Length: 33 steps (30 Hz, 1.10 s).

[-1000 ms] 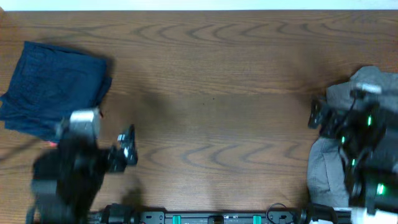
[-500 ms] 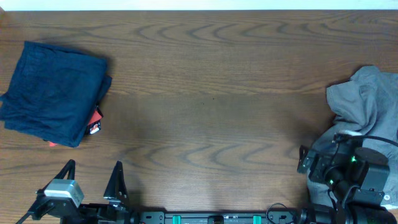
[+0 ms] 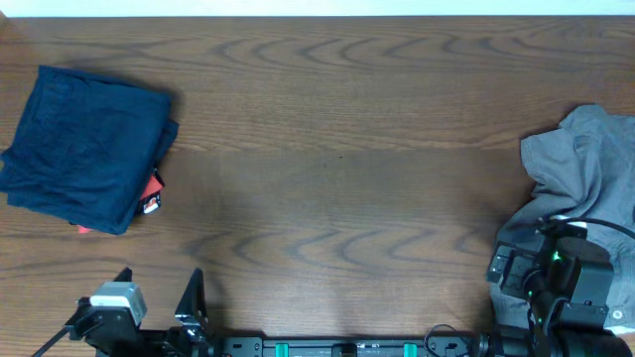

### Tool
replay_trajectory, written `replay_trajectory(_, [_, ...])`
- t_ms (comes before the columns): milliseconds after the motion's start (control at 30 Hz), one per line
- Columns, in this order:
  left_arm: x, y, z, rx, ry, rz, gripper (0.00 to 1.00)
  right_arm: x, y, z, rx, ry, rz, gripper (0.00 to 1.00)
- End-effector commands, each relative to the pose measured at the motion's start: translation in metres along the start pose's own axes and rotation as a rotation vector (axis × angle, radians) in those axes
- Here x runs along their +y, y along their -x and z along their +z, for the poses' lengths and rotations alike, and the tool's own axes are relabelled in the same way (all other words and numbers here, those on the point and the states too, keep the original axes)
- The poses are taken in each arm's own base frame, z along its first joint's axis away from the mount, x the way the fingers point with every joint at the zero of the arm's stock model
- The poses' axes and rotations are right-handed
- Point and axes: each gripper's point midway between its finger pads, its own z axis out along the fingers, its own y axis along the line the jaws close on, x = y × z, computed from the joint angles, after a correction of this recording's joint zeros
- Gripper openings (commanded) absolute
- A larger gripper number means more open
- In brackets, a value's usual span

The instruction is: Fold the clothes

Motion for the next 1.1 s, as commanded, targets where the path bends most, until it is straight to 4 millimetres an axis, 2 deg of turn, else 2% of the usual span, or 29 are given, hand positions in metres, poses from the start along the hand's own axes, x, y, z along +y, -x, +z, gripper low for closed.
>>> replay_trajectory(0, [0.003,-0.011,0.001,0.042,0.014,0.013,0.98,-0.010,0.000,-0.003,-0.035,-0.055,-0.013,0.99])
replay_trajectory(200, [0.008,-0.040,-0.002,0.162,0.033,0.004,0.98,0.001,0.001,-0.013,-0.128,0.014,-0.042,0.99])
replay_trajectory(300, [0.008,-0.042,-0.002,0.169,0.034,0.004,0.98,0.016,0.000,-0.016,-0.183,0.108,-0.062,0.99])
replay_trajectory(433, [0.008,-0.042,-0.002,0.169,0.034,0.004,0.98,0.032,0.023,-0.013,-0.363,0.189,-0.044,0.99])
replay_trajectory(567, [0.008,-0.042,-0.002,0.169,0.034,0.004,0.98,0.052,0.046,-0.001,-0.576,0.272,-0.059,0.99])
replay_trajectory(767, [0.008,-0.042,-0.002,0.169,0.034,0.004,0.98,0.075,0.067,0.013,-0.829,0.367,-0.068,0.99])
replay_trajectory(900, [0.008,-0.042,-0.002,0.169,0.034,0.004,0.98,0.081,0.063,0.026,-0.883,0.359,-0.130,0.99])
replay_trajectory(1000, [0.008,-0.042,-0.002,0.169,0.034,0.004,0.98,0.084,0.043,0.047,-0.773,0.356,-0.166,0.99])
replay_trajectory(1067, [0.008,-0.042,-0.002,0.169,0.034,0.004,0.98,0.084,0.045,0.045,-0.783,0.356,-0.163,0.99])
